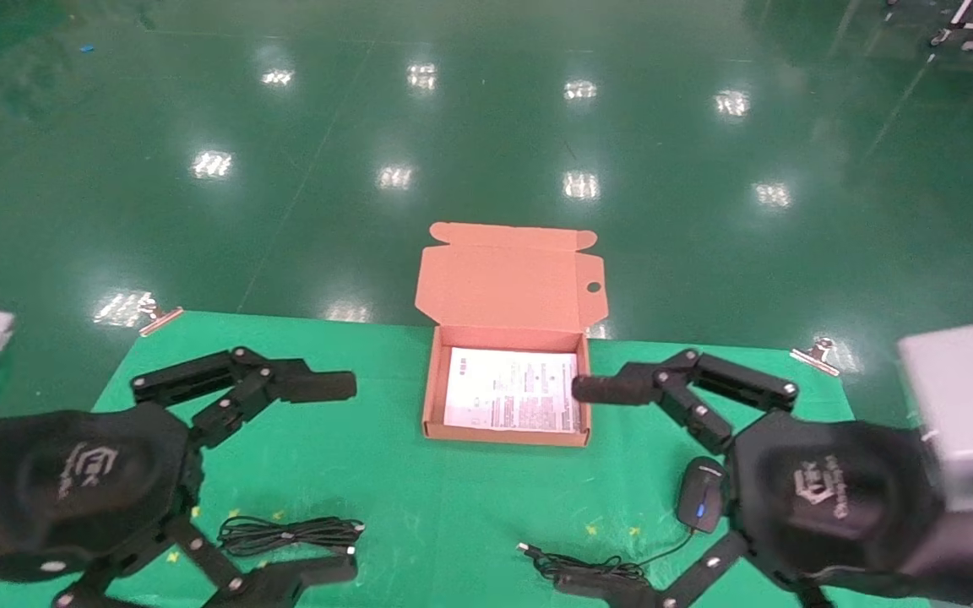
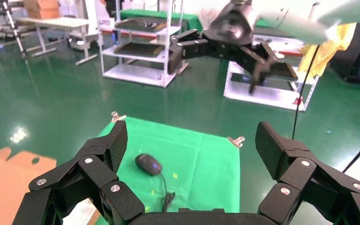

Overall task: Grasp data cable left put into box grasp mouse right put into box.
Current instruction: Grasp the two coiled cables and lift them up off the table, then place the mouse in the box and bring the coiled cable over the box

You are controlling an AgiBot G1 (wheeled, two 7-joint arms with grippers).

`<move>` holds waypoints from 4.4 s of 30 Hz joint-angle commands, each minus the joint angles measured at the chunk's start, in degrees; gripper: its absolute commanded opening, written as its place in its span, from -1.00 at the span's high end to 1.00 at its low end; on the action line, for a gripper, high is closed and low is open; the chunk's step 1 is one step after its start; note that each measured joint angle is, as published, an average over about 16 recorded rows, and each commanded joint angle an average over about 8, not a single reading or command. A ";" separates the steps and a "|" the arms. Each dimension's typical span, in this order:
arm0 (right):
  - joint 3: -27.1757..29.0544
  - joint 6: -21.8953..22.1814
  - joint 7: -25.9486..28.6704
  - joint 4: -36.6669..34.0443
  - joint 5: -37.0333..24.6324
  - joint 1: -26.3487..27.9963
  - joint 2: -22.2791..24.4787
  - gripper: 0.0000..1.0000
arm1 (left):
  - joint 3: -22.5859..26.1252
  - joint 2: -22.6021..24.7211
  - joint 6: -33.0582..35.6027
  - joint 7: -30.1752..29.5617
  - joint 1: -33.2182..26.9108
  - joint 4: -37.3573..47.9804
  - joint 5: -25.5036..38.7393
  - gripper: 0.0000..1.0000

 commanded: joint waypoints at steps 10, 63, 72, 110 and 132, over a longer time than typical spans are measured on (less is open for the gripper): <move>-7.66 -2.26 -11.36 2.24 -20.64 10.76 -3.33 -1.00 | 7.13 2.59 1.99 -1.56 -8.29 4.26 14.67 -1.00; -27.55 16.98 -8.68 -16.78 -67.65 8.54 -24.66 -1.00 | 25.57 26.13 -19.86 5.19 -18.59 41.95 61.61 -1.00; -27.53 20.29 -9.18 -21.98 -68.53 8.36 -26.89 0.40 | 24.71 27.85 -22.33 9.79 -19.64 49.77 60.40 0.46; -27.47 20.09 -9.14 -21.56 -68.35 8.44 -26.71 1.00 | 24.75 27.71 -22.09 9.39 -19.61 49.01 60.36 1.00; -25.61 19.02 -7.40 -18.93 -66.48 9.53 -23.69 1.00 | 24.27 26.21 -21.64 10.48 -20.76 46.14 59.91 1.00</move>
